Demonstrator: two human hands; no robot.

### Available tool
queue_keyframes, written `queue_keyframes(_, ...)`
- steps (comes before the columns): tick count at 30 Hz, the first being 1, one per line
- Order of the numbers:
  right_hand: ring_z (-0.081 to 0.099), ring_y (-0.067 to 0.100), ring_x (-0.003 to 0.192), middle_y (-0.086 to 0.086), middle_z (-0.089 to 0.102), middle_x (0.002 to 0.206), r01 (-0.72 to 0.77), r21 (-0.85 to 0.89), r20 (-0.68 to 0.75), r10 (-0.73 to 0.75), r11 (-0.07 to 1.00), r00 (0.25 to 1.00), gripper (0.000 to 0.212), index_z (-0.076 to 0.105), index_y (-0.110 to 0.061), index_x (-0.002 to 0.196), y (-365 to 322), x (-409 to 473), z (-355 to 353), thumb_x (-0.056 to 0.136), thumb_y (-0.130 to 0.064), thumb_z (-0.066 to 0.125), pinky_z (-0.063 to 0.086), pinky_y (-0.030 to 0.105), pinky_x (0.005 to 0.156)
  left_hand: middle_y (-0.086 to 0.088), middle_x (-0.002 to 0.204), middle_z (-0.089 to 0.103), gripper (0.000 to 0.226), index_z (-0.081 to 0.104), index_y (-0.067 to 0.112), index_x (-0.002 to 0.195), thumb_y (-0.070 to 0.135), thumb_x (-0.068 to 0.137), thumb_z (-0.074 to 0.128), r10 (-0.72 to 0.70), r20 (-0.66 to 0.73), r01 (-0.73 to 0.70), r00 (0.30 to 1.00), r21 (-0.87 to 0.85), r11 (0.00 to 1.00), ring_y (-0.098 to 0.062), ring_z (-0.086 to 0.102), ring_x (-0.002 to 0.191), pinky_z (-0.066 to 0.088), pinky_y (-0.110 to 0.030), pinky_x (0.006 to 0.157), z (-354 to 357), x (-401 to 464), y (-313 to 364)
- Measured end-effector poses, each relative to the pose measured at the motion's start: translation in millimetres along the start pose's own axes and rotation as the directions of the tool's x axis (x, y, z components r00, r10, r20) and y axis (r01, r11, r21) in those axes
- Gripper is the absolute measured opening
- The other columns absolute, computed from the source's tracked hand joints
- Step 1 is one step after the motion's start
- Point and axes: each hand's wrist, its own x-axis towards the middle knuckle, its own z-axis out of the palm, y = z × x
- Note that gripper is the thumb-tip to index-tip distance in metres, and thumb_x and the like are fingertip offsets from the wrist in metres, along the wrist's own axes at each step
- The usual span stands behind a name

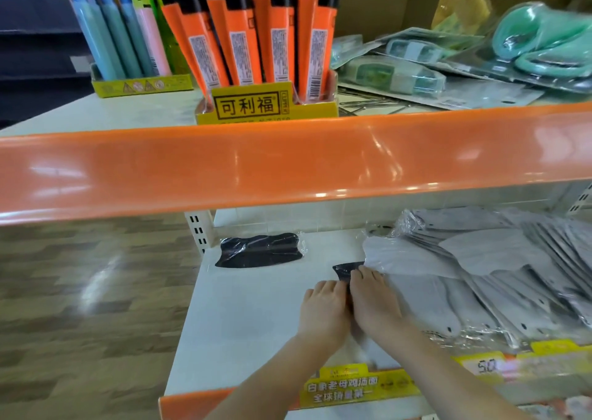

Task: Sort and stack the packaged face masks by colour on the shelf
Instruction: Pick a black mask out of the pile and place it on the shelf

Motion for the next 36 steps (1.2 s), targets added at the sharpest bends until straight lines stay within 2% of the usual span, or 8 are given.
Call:
queue_keyframes(4, 0.027, 0.020, 0.136, 0.004, 0.033, 0.144, 0.037, 0.040, -0.050, -0.035, 0.999, 0.998, 0.031, 0.043, -0.014, 0.130, -1, -7, 6, 0.100, -0.015, 0.039, 0.027, 0.028, 0.110, -0.001, 0.085, 0.067, 0.041, 0.066, 0.013, 0.095, 0.020, 0.070, 0.033, -0.066, -0.020, 0.063, 0.998, -0.129, 0.990, -0.023, 0.065, 0.073, 0.051, -0.026, 0.059, 2, -2, 8)
queue_keyframes(7, 0.030, 0.022, 0.128, 0.004, 0.033, 0.137, 0.065, 0.025, -0.081, -0.063, 0.998, 0.995, 0.031, 0.042, -0.015, 0.129, -1, -14, 5, 0.097, -0.016, 0.041, 0.029, 0.029, 0.105, -0.008, 0.116, 0.058, 0.036, 0.053, 0.009, 0.121, 0.012, 0.090, 0.035, -0.202, -0.054, 0.174, 0.978, -0.326, 0.929, -0.028, 0.057, 0.103, 0.043, -0.030, 0.080, -10, 1, 15)
queue_keyframes(14, 0.045, 0.024, 0.113, 0.003, 0.047, 0.121, 0.074, 0.026, -0.106, -0.071, 0.997, 0.992, 0.030, 0.054, -0.016, 0.115, -7, -25, 10, 0.094, -0.037, 0.049, 0.037, 0.033, 0.091, 0.002, 0.102, 0.059, 0.034, 0.041, 0.017, 0.125, 0.006, 0.093, 0.043, -0.504, 0.244, 0.478, 0.829, -0.776, 0.412, -0.021, 0.057, 0.099, 0.045, -0.028, 0.083, -27, 14, 15)
queue_keyframes(17, 0.058, 0.020, 0.091, 0.000, 0.056, 0.098, 0.064, 0.053, -0.174, -0.054, 0.997, 0.983, 0.023, 0.062, -0.017, 0.090, -7, -21, 8, 0.075, -0.028, 0.075, 0.048, 0.031, 0.075, -0.001, 0.096, 0.063, 0.038, 0.039, 0.011, 0.129, 0.004, 0.092, 0.045, -0.491, 0.272, 0.480, 0.828, -0.796, 0.368, -0.019, 0.060, 0.092, 0.050, -0.030, 0.085, -31, 13, 13)
queue_keyframes(21, 0.050, 0.019, 0.109, 0.000, 0.049, 0.114, 0.005, 0.253, -0.164, 0.038, 0.967, 0.986, 0.015, 0.054, -0.016, 0.107, 1, -11, 0, 0.098, -0.020, 0.042, 0.040, 0.029, 0.081, -0.002, 0.100, 0.057, 0.032, 0.042, 0.010, 0.124, 0.000, 0.093, 0.040, -0.453, 0.236, 0.430, 0.860, -0.814, 0.391, -0.019, 0.064, 0.088, 0.049, -0.023, 0.079, -41, 11, 13)
queue_keyframes(24, 0.054, 0.030, 0.099, 0.009, 0.054, 0.102, -0.019, 0.505, -0.297, 0.195, 0.863, 0.935, 0.012, 0.059, -0.005, 0.096, 1, -6, -17, 0.094, -0.013, 0.049, 0.041, 0.035, 0.070, -0.007, 0.110, 0.057, 0.022, 0.045, 0.016, 0.114, 0.005, 0.097, 0.036, -0.467, 0.220, 0.411, 0.857, -0.838, 0.359, -0.012, 0.063, 0.077, 0.046, -0.021, 0.072, -48, 10, 12)
queue_keyframes(29, 0.044, 0.024, 0.068, -0.003, 0.045, 0.072, 0.112, 0.681, -0.424, 0.265, 0.724, 0.866, 0.025, 0.045, -0.018, 0.071, -4, -10, -60, 0.089, -0.002, 0.051, 0.029, 0.033, 0.058, -0.015, 0.100, 0.063, 0.021, 0.050, 0.006, 0.111, 0.022, 0.101, 0.041, -0.444, 0.437, 0.467, 0.783, -0.883, -0.045, -0.027, 0.065, 0.083, 0.053, -0.035, 0.072, -64, 5, 3)
queue_keyframes(36, 0.056, 0.000, 0.074, -0.013, 0.064, 0.078, 0.247, 0.728, -0.245, -0.093, 0.640, 0.965, 0.025, 0.063, -0.024, 0.083, -26, -39, -105, 0.090, -0.004, 0.051, 0.038, 0.013, 0.062, -0.036, 0.121, 0.056, 0.049, 0.042, -0.004, 0.122, 0.036, 0.096, 0.051, -0.216, 0.626, 0.504, 0.750, -0.751, -0.426, -0.044, 0.065, 0.097, 0.057, -0.049, 0.072, -94, -2, -29)
